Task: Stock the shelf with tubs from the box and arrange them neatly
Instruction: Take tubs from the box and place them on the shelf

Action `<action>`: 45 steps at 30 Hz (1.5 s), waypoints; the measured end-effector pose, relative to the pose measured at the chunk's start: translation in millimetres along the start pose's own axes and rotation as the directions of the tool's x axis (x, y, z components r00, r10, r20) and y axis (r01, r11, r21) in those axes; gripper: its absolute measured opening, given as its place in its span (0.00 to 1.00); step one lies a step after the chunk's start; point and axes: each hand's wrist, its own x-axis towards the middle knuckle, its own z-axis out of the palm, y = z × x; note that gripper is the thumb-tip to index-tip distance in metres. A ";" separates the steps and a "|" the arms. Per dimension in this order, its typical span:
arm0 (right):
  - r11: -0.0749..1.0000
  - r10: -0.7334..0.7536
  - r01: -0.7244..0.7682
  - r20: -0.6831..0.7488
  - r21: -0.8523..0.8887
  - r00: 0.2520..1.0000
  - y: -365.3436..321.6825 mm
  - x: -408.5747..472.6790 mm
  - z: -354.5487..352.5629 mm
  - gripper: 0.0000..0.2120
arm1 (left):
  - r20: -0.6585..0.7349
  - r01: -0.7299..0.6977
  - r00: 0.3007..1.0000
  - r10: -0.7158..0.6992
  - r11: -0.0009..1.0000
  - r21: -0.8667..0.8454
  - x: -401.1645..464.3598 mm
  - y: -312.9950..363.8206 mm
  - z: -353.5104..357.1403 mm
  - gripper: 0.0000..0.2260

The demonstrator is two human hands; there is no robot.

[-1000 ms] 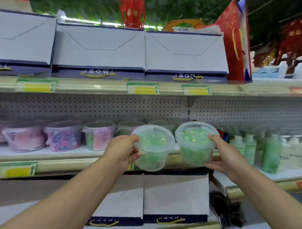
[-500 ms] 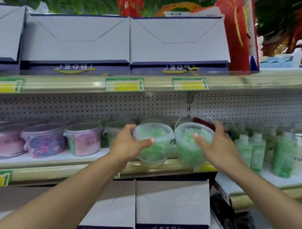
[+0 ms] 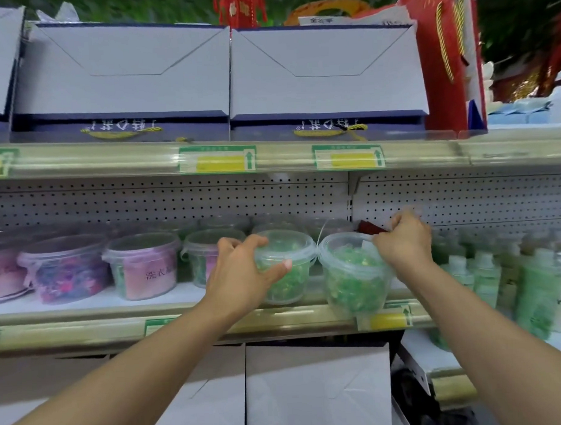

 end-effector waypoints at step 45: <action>0.726 -0.482 0.620 0.423 -0.298 0.768 18.5 -17.4 -16.5 0.25 | -0.058 -0.071 0.995 0.081 0.985 0.158 -6.9 -2.4 20.1 0.26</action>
